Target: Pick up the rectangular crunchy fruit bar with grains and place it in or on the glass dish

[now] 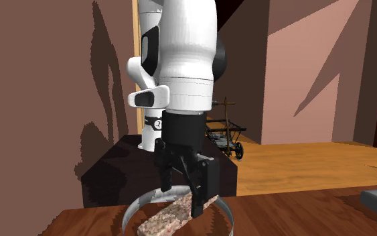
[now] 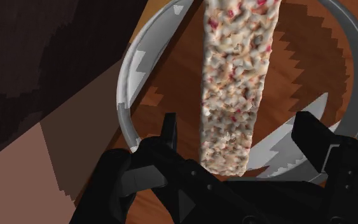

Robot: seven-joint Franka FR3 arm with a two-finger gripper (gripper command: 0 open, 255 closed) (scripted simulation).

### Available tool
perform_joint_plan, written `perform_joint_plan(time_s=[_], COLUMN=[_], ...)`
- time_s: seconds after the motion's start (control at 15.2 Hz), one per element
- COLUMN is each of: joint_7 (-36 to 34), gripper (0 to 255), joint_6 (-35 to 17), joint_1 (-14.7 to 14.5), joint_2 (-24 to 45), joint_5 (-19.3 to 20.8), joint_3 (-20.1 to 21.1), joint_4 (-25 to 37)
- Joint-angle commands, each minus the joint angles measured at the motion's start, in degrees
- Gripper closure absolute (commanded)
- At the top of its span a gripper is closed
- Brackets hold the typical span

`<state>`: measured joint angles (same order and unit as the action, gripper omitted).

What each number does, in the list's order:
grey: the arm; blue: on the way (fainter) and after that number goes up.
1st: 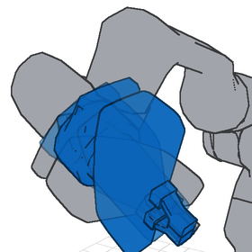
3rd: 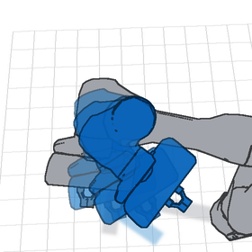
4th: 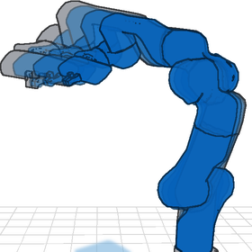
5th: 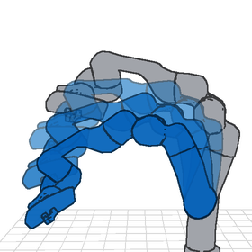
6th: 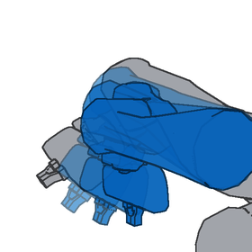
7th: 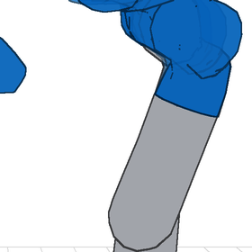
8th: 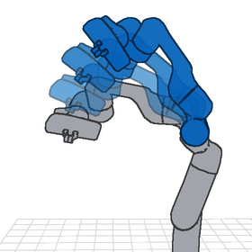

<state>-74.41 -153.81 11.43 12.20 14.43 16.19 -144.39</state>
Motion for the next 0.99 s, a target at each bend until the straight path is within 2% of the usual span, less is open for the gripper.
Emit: perform_joint_plan(time_s=[0.0, 0.13, 0.4, 0.92], joint_7=[0.00, 0.00, 4.68, 4.69], gripper=[0, 0, 0, 0], joint_6=[0.00, 0.00, 7.18, 7.18], joint_1=[0.00, 0.00, 1.21, 1.12], joint_2=[0.00, 0.00, -7.77, -7.77], joint_5=[0.00, 0.00, -6.56, -6.57], joint_3=[0.00, 0.00, 2.70, 2.61], joint_4=[0.00, 0.00, 0.03, 0.03])
